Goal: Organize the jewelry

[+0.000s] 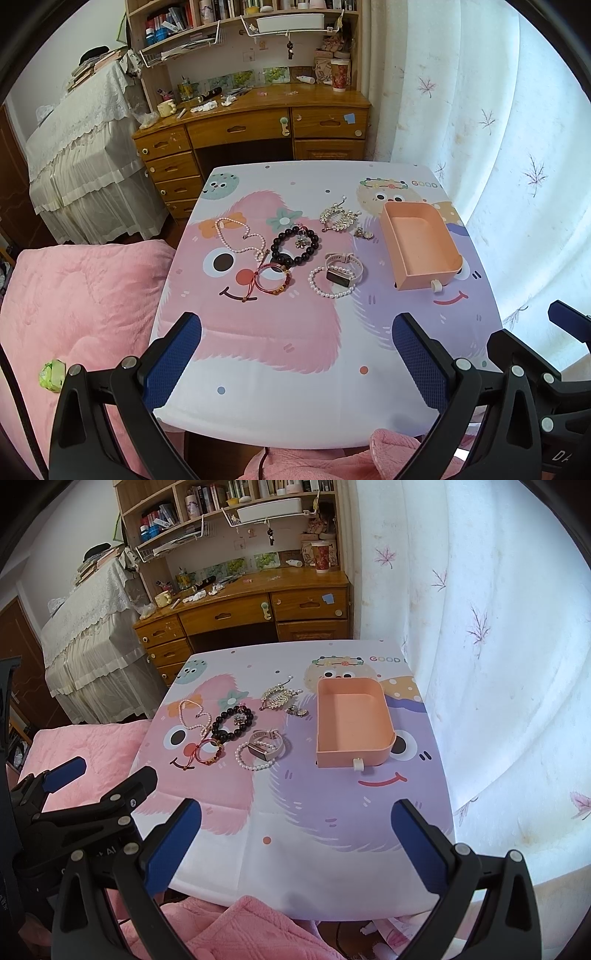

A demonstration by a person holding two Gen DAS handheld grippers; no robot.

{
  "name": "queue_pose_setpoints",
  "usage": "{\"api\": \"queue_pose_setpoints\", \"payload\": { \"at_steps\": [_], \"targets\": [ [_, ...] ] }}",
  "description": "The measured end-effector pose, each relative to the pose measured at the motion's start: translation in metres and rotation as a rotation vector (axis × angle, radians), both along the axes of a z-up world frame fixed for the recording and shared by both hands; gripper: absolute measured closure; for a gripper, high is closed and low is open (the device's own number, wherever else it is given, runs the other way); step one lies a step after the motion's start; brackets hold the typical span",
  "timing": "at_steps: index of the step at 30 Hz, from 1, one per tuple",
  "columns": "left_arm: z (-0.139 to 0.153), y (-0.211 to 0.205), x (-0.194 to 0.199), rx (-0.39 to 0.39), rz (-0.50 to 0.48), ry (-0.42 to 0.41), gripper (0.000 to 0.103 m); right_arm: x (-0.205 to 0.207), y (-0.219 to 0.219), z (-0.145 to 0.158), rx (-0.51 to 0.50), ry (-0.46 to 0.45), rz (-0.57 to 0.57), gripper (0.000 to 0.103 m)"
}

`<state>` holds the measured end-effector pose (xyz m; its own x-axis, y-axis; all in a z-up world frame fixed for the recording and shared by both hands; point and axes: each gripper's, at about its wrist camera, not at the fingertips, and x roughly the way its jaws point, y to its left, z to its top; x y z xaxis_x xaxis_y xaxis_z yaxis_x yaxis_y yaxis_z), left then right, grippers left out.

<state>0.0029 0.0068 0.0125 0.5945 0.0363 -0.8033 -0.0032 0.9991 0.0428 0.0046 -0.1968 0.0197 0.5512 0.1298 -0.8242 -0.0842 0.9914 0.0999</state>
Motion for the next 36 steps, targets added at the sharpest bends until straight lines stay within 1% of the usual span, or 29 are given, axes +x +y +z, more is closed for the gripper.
{"api": "queue_pose_setpoints", "payload": {
  "at_steps": [8,12,16,21,27,29,31,36],
  "targets": [
    [-0.004,-0.006,0.006,0.044,-0.001,0.009,0.001,0.003,-0.002,0.001,0.001,0.009,-0.009,0.0],
    [-0.009,-0.004,0.006,0.028,-0.002,0.021,0.001,0.007,-0.004,0.001,0.003,0.012,-0.009,0.0],
    [-0.018,0.004,0.009,-0.014,0.001,0.06,0.001,0.008,0.002,-0.006,-0.014,0.017,0.008,0.0],
    [-0.042,0.017,0.016,-0.08,0.002,0.147,0.001,0.012,0.013,-0.018,-0.025,0.029,0.047,0.0],
    [-0.083,0.043,0.031,-0.178,0.012,0.255,0.001,0.02,0.034,-0.044,-0.053,0.039,0.091,0.0],
    [-0.099,0.053,0.039,-0.187,0.01,0.275,0.001,0.021,0.044,-0.056,-0.055,0.047,0.102,0.0],
    [-0.113,0.063,0.049,-0.177,0.005,0.284,0.001,0.029,0.056,-0.07,-0.072,0.05,0.12,0.0],
    [-0.136,0.083,0.08,-0.156,-0.046,0.255,0.004,0.056,0.091,-0.102,-0.116,0.014,0.168,0.0]
  ]
}}
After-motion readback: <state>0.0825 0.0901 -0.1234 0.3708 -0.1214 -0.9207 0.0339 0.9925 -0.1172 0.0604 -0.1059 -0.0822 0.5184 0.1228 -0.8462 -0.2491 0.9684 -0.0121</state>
